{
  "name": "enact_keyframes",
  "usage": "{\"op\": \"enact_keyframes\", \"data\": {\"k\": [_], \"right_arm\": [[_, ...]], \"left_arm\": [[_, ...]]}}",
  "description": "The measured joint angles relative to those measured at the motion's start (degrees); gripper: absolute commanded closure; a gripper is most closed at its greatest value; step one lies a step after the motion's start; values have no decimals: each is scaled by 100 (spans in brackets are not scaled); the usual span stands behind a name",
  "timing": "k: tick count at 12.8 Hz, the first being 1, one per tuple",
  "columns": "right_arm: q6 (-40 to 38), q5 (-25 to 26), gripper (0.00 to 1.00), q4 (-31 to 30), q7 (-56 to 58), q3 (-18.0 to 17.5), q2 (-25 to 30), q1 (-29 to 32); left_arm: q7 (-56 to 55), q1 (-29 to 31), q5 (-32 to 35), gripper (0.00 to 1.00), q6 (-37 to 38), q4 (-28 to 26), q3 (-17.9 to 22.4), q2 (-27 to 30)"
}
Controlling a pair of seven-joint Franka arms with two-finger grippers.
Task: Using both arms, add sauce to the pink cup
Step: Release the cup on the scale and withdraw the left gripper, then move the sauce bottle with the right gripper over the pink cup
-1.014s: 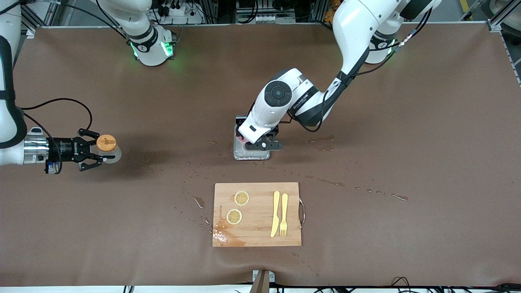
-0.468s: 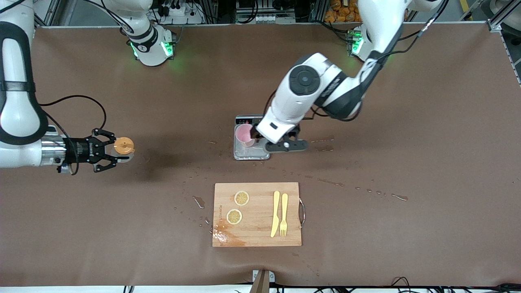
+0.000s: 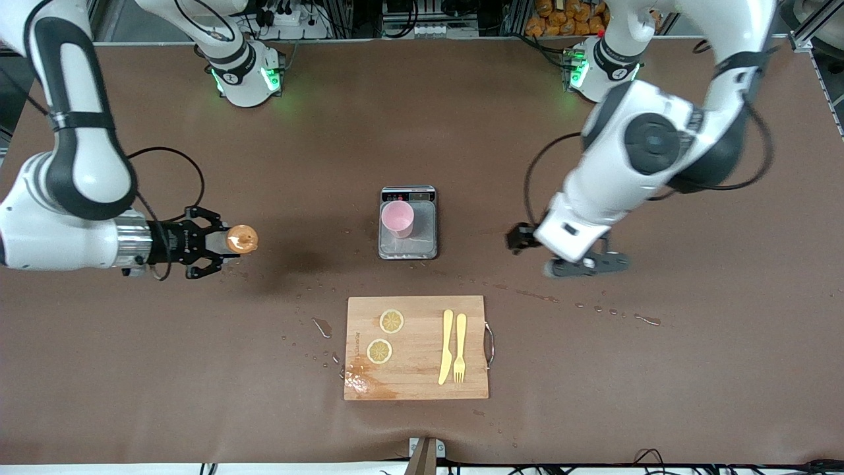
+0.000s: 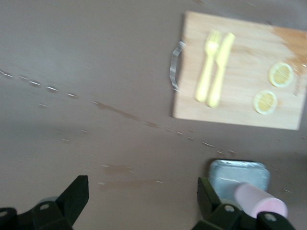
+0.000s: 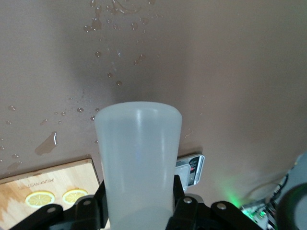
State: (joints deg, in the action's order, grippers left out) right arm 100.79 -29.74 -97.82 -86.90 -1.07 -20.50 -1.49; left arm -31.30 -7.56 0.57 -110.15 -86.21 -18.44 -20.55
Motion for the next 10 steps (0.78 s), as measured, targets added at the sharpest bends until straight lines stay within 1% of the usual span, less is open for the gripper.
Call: {"op": "enact_keyframes", "data": {"k": [4, 7, 9, 10], "right_arm": [[297, 514, 48, -1, -1117, -7, 83, -741], [495, 1081, 48, 16, -1960, -17, 87, -1281], [540, 1239, 48, 40, -2343, -17, 87, -1530], [540, 1411, 48, 53, -2539, -17, 87, -1638]], "left_arm": [[706, 750, 0, 0, 221, -4, -7, 233], [1037, 1102, 0, 0, 372, -6, -11, 466], [1308, 1301, 0, 0, 585, -7, -10, 660], [1421, 1389, 0, 0, 712, -8, -11, 746]]}}
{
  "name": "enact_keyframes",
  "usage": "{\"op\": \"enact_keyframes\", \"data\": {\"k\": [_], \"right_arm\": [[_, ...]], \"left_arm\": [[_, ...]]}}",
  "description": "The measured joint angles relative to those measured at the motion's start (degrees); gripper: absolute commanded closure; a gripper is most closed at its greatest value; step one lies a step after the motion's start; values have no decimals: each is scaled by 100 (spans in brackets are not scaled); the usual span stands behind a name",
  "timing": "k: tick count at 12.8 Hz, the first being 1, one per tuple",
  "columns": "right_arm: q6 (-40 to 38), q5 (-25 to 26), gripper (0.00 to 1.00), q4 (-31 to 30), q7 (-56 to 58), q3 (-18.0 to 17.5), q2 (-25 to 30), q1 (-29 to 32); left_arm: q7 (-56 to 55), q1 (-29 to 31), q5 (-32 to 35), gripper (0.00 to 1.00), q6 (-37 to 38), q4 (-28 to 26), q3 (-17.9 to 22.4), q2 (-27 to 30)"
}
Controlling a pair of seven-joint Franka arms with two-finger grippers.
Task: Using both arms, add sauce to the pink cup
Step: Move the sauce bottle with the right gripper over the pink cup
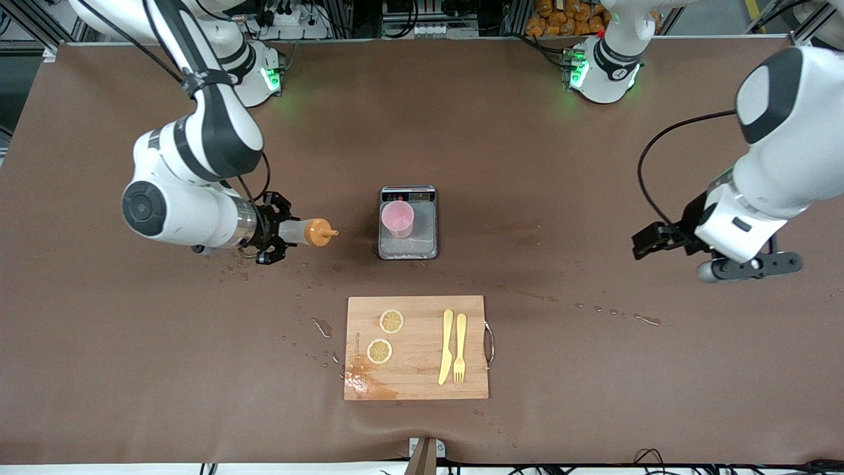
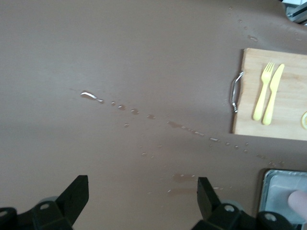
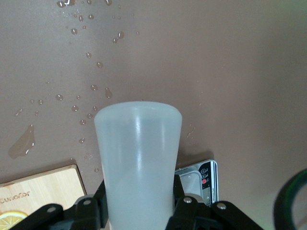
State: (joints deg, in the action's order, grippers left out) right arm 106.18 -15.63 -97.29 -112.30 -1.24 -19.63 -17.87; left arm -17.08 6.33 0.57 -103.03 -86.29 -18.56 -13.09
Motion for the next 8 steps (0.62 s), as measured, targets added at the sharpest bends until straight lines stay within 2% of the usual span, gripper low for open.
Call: {"op": "enact_keyframes", "data": {"k": [5, 8], "right_arm": [[-7, 1117, 48, 13, -1182, -4, -15, -771], [-74, 1484, 48, 10, -1607, -3, -92, -1140]], "left_arm": [[128, 127, 0, 0, 215, -7, -34, 292], [167, 102, 0, 0, 580, -17, -59, 515]]}}
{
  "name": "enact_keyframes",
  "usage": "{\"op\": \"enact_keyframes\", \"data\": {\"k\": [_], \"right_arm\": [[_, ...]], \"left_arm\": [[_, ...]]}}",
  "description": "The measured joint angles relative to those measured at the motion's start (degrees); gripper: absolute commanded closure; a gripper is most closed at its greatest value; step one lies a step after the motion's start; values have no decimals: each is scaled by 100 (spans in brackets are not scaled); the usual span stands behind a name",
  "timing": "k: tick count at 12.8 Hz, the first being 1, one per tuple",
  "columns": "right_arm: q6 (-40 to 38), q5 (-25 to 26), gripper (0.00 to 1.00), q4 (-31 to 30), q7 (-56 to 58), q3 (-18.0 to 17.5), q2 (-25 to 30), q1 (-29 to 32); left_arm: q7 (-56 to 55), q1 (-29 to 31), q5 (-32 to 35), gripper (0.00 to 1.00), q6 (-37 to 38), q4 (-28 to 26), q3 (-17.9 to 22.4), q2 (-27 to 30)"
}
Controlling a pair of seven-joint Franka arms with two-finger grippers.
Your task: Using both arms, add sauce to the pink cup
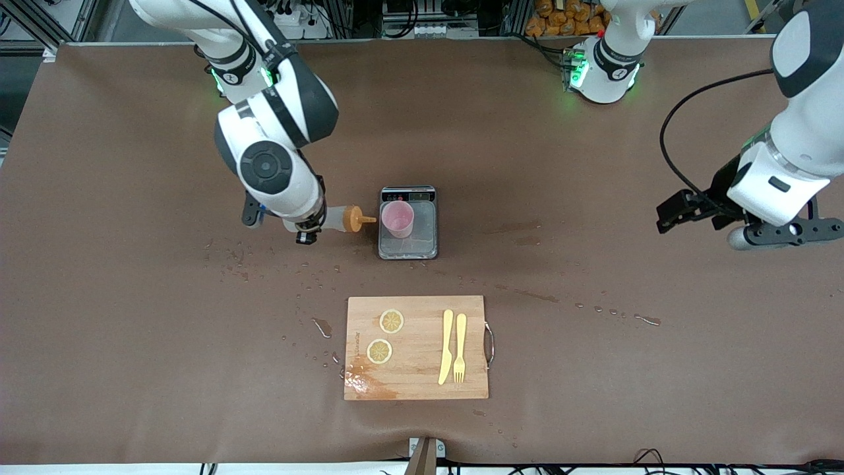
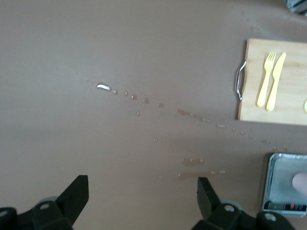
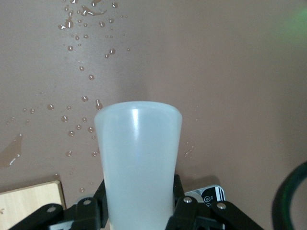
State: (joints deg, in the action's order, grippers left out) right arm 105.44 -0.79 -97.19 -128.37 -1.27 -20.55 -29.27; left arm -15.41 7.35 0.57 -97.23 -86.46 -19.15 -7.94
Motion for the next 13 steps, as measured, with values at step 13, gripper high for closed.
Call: {"op": "enact_keyframes", "data": {"k": [13], "right_arm": [[-2079, 1406, 48, 1165, -1053, 5, -1119, -859]], "left_arm": [[855, -1238, 0, 0, 1058, -200, 1322, 920]]}}
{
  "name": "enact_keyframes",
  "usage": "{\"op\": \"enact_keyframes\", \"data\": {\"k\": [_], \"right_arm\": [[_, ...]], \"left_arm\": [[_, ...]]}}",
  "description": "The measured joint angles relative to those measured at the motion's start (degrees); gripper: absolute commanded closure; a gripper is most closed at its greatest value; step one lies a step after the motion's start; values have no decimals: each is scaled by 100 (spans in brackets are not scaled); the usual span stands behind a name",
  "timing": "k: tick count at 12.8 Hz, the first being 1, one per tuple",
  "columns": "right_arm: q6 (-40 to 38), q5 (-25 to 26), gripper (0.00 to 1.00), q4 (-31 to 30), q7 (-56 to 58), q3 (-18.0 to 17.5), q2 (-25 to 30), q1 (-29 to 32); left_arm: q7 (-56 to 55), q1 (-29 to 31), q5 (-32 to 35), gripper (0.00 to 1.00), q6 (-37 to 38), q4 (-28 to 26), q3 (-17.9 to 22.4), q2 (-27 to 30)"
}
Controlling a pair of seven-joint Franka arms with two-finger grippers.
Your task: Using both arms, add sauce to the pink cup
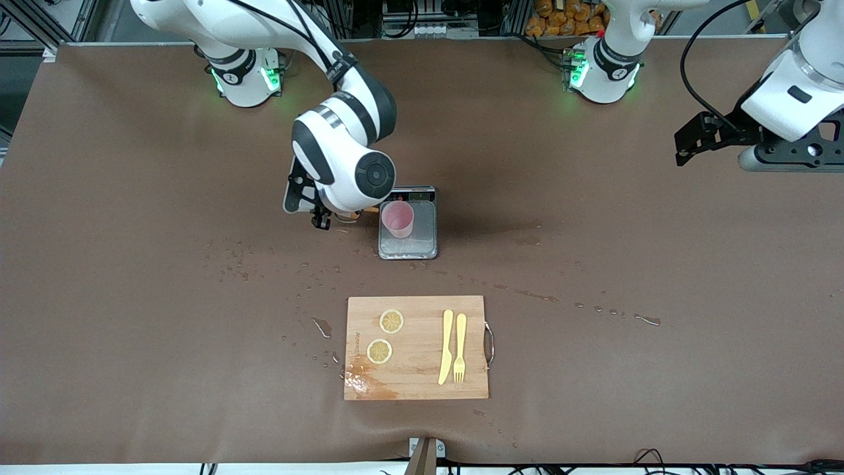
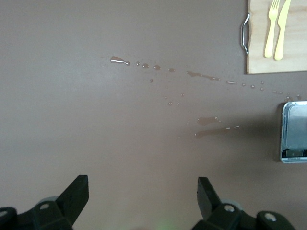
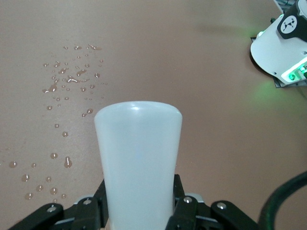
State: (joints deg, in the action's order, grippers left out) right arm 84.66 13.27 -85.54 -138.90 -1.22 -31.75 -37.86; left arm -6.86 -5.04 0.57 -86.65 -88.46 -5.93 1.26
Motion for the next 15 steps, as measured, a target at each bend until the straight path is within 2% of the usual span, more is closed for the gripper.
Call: {"op": "enact_keyframes", "data": {"k": [1, 3, 6, 15], "right_arm": [[-101, 41, 48, 123, -24, 0, -125, -49], [-252, 66, 61, 375, -61, 2, -335, -108], [-310, 135, 74, 527, -65, 3, -468, -145], [-334, 147, 85, 548, -66, 3, -484, -149]], "left_arm": [[41, 0, 0, 0, 31, 0, 7, 4], [69, 2, 0, 0, 36, 9, 40, 18], [83, 1, 0, 0, 39, 13, 57, 25], [83, -19, 0, 0, 39, 55, 41, 25]]}}
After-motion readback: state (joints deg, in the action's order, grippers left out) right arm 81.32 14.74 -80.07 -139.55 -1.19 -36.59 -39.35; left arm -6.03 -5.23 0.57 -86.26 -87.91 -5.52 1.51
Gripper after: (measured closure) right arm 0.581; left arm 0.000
